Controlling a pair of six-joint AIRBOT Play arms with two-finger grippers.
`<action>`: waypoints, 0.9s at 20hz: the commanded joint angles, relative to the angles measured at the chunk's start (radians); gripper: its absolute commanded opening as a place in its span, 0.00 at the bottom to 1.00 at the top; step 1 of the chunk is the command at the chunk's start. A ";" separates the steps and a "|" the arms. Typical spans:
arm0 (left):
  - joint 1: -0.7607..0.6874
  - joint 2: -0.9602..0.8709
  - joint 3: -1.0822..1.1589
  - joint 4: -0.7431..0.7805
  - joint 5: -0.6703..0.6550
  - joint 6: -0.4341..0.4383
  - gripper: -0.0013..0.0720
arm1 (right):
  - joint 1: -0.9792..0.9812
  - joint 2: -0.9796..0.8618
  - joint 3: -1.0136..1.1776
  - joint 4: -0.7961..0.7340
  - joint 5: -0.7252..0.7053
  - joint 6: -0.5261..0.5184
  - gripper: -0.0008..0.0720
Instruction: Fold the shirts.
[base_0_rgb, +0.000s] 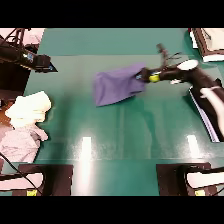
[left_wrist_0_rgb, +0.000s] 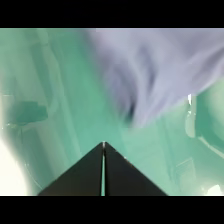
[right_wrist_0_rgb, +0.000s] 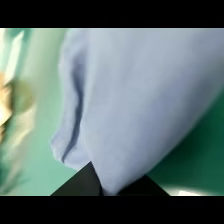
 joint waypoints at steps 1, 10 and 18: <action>-0.096 -0.001 0.000 0.000 0.070 -0.002 0.05 | -0.240 0.141 0.002 -0.277 0.063 0.097 0.03; -0.295 -0.001 0.000 0.000 0.172 -0.003 0.05 | -0.720 0.210 0.004 -0.301 0.024 0.023 0.03; -0.301 -0.001 0.000 0.002 0.180 -0.004 0.05 | -0.754 0.224 0.223 -0.309 0.110 -0.029 0.03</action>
